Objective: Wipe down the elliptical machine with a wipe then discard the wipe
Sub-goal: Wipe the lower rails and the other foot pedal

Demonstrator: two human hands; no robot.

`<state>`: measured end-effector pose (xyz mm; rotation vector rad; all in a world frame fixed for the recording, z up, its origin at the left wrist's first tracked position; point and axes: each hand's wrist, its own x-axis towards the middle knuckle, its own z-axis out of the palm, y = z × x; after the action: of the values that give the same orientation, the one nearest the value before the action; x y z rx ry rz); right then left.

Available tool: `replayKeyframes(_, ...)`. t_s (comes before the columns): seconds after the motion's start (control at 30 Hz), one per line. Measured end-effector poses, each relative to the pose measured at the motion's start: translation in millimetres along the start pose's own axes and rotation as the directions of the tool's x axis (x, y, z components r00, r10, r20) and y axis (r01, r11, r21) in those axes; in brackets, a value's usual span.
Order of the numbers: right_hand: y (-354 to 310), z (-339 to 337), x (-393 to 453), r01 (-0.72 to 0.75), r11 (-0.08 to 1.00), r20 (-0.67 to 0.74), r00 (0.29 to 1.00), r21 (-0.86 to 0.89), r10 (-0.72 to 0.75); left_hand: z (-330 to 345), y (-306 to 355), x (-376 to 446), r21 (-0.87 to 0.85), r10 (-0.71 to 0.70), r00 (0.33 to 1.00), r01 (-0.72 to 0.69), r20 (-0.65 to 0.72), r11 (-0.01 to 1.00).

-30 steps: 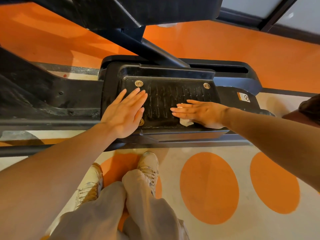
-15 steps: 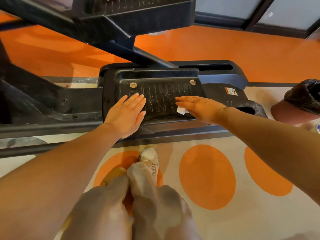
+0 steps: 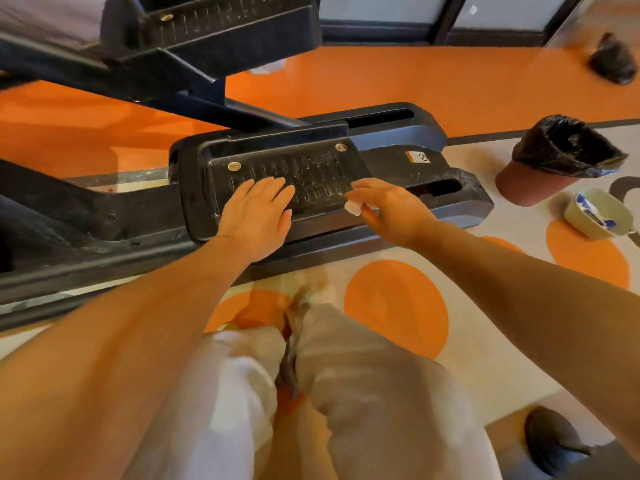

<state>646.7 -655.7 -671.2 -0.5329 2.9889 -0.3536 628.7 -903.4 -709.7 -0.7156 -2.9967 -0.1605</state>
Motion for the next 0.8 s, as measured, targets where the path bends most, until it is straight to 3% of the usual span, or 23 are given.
replayKeyframes(0.4,30,-3,-61,-0.145,0.988,-0.051,0.988,0.043,0.147,2,61,9,0.021,0.096,0.995,-0.095,-0.027,0.995)
replayKeyframes(0.5,51,1,-69,-0.184,0.980,-0.069,0.979,0.079,0.190,12,86,21,-0.009,0.142,0.989,-0.142,-0.036,0.990)
replayKeyframes(0.67,105,23,-72,-0.219,0.973,-0.035,0.974,0.075,0.222,51,115,57,-0.061,0.215,0.963,-0.228,-0.163,0.972)
replayKeyframes(0.8,138,36,-60,-0.289,0.946,-0.010,0.956,0.144,0.294,67,130,87,-0.094,0.245,0.964,-0.255,-0.107,0.962)
